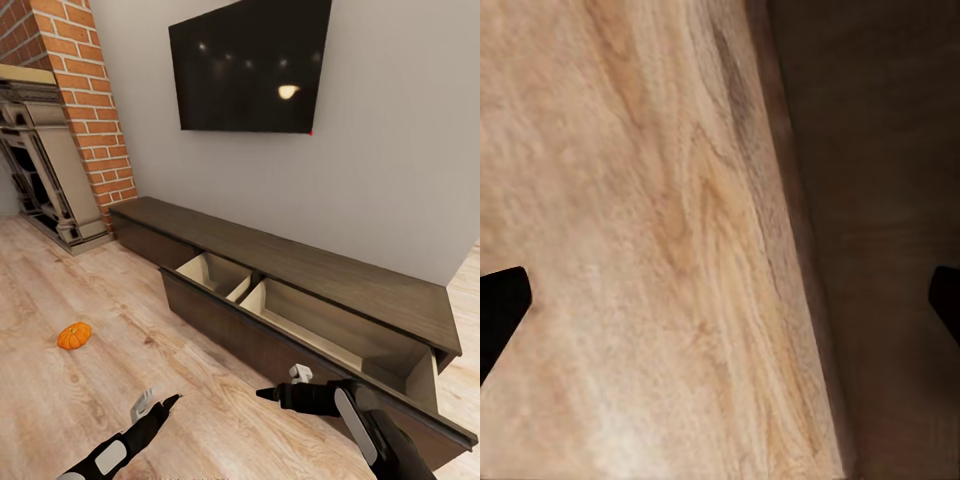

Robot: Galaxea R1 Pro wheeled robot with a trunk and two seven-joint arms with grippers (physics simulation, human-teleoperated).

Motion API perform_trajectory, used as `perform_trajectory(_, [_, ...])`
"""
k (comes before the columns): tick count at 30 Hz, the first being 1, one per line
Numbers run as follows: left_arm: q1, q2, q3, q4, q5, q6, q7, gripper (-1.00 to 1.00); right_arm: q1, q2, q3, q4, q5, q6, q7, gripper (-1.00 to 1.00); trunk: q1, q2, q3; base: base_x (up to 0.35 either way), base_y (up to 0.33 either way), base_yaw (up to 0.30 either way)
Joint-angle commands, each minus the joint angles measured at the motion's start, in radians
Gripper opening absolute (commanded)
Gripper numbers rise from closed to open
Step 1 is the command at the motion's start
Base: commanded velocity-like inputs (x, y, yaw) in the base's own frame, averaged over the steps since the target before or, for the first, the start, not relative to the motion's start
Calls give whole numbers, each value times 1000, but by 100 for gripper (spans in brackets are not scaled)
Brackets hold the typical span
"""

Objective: Place each of the two pumpkins and all three candles from the living room inside a cabinet in the living room (use any cabinet), then make sure every cabinet is closed, and position the cauldron so it is next to a table in the living room.

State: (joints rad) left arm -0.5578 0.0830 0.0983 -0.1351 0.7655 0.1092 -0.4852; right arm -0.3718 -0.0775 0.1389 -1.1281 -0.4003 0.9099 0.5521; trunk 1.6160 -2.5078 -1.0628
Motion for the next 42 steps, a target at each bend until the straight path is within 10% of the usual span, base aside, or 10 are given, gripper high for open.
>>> perform_trajectory(1, [-1, 2, 8, 0, 3, 10, -4, 100, 0, -1, 0, 3, 2, 0, 3, 100, 0, 0, -2, 0, 0, 226])
perform_trajectory(42, [-1, 18, 9, -4, 2, 10, -1, 100, 1, -1, -1, 139, 134, -187, 2, 100, 0, 0, -14, 0, 0, 189])
